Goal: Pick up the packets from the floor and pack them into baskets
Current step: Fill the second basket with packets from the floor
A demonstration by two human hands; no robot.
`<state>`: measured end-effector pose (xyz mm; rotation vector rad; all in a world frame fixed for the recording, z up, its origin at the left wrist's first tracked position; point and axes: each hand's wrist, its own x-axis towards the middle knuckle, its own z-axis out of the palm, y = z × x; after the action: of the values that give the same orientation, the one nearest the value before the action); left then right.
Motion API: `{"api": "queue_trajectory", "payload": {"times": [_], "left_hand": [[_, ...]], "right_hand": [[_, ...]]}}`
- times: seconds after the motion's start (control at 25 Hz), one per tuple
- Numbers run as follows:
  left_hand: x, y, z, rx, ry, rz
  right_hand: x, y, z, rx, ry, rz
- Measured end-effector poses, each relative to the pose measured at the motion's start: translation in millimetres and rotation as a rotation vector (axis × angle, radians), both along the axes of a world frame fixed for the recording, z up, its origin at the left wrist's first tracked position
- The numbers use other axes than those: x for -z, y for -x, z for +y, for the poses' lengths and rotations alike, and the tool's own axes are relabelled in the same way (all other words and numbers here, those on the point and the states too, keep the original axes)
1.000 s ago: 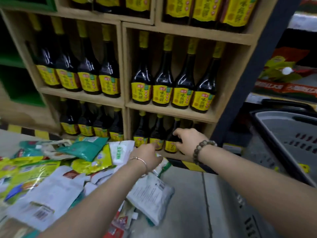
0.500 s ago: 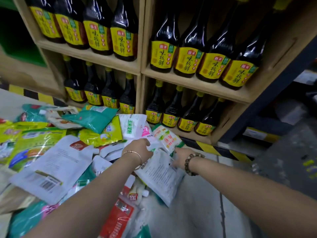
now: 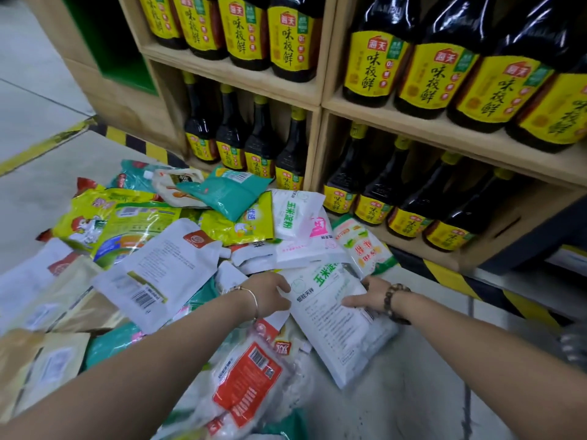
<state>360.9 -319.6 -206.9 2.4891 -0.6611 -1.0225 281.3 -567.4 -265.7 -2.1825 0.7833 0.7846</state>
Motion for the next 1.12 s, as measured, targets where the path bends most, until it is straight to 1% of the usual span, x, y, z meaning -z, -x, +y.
{"api": "queue_trajectory", "payload": {"times": [0.12, 0.24, 0.32, 0.44, 0.56, 0.6, 0.64, 0.72, 0.76, 0.8, 0.84, 0.88, 0.92, 0.96, 1.0, 1.04, 1.12], "left_hand": [[3.1, 3.2, -7.2, -0.034, 0.033, 0.077], [-2.3, 4.0, -13.8, -0.107, 0.088, 0.139], [-5.9, 4.8, -13.1, -0.105, 0.064, 0.171], [-7.7, 4.4, -7.9, -0.144, 0.065, 0.231], [-18.5, 7.2, -9.1, -0.291, 0.214, 0.241], [-21.9, 6.9, -8.8, -0.322, 0.232, 0.247], [-25.1, 6.3, -7.6, -0.312, 0.208, 0.296], [-29.4, 10.1, -5.9, -0.199, 0.119, 0.486], [-29.7, 15.5, -7.1, -0.196, 0.154, 0.578], [-28.6, 19.8, -10.3, -0.287, 0.279, 0.657], [-28.1, 22.6, -14.0, -0.457, 0.458, 0.714], [-29.7, 24.3, -16.1, -0.640, 0.633, 0.732], [-31.1, 23.9, -15.7, -0.800, 0.756, 0.709], [-32.5, 21.8, -12.9, -0.904, 0.792, 0.659], [-33.8, 18.7, -8.3, -0.954, 0.774, 0.594], [-32.6, 14.6, -2.8, -0.985, 0.752, 0.514], [-30.5, 5.1, 6.9, -1.029, 0.757, 0.345]], "right_hand": [[-12.2, 9.9, 12.2, 0.146, -0.138, -0.098], [-27.3, 17.3, 9.7, 0.137, -0.210, -0.153], [-41.6, 22.7, 3.6, 0.081, -0.206, -0.181], [-69.5, 30.7, -4.5, 0.029, -0.264, -0.211], [-93.0, 39.8, 0.2, 0.085, -0.396, -0.306], [-98.6, 41.1, 5.0, 0.110, -0.428, -0.347], [-101.8, 40.8, 10.3, 0.136, -0.440, -0.392], [-105.1, 36.4, 20.9, 0.234, -0.446, -0.498], [-104.8, 32.3, 26.8, 0.315, -0.488, -0.546], [-103.6, 27.4, 33.1, 0.403, -0.559, -0.584], [-101.3, 22.4, 40.4, 0.477, -0.636, -0.608], [-99.4, 17.4, 49.8, 0.519, -0.705, -0.618], [-96.3, 12.4, 58.8, 0.518, -0.737, -0.619], [-95.3, 8.1, 67.8, 0.475, -0.739, -0.606], [-93.9, 3.6, 74.7, 0.393, -0.709, -0.591], [-92.2, -1.5, 79.5, 0.294, -0.639, -0.572], [-83.3, -16.2, 79.3, 0.160, -0.422, -0.523]]}}
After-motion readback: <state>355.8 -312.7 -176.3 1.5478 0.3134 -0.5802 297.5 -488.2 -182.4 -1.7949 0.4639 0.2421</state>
